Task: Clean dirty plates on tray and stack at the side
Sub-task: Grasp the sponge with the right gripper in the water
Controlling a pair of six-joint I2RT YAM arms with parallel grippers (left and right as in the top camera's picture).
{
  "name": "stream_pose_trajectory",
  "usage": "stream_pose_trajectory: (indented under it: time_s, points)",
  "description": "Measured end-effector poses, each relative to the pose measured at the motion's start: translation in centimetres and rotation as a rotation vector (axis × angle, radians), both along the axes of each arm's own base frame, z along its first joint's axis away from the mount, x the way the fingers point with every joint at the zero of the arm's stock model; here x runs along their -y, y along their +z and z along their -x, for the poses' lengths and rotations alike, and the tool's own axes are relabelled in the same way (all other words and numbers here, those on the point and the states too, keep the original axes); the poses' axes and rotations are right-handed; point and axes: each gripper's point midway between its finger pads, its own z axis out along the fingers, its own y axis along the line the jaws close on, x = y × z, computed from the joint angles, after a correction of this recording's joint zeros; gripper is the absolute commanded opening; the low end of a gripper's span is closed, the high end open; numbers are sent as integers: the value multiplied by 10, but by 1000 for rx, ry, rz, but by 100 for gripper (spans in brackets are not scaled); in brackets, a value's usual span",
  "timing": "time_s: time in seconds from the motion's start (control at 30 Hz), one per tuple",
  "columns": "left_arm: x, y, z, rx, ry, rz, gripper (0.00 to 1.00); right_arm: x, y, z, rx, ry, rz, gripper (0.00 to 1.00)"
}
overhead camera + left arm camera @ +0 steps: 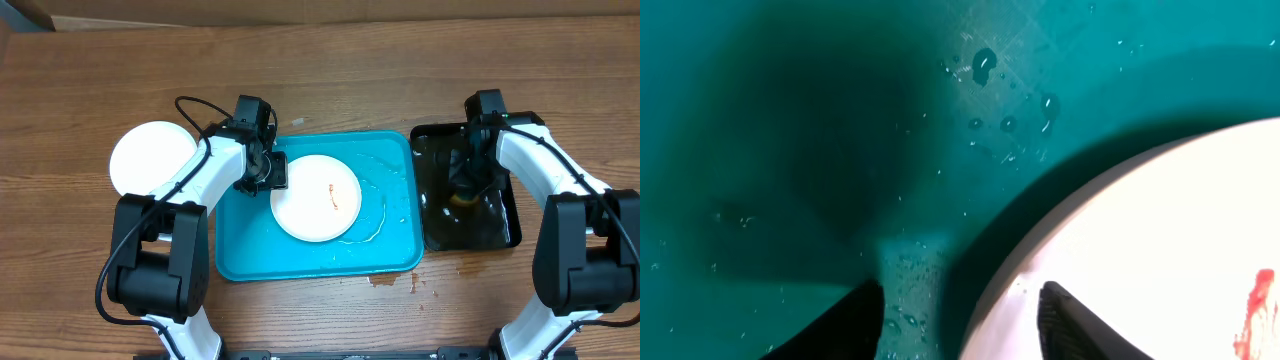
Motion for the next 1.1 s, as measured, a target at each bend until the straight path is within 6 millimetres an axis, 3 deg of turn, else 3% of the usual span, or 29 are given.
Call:
stream_pose_trajectory:
  time_s: [0.17, 0.27, 0.5, 0.87, 0.9, 0.97, 1.1]
  points:
    - [-1, -8, 3, 10, -8, -2, 12, 0, 0, 1, -5, 0, 0, 6]
    - [-1, -9, 5, 8, -8, 2, 4, 0, 0, 2, -9, 0, 0, 4]
    - [1, -7, 10, -12, -12, 16, 4, 0, 0, 3, -12, 3, 1, 4]
    - [-2, -7, 20, -53, -30, -3, 26, 0, 0, 7, -30, 18, 3, 4]
    - [-2, -7, 20, -52, -33, -5, 24, 0, 0, 8, -32, 18, 3, 4]
    - [-2, -7, 20, -52, -35, -5, 4, 1, 0, 9, -37, 18, 3, 4]
    - [-1, -7, 19, -50, -38, 0, 4, 0, 0, 9, -36, 18, 3, 4]
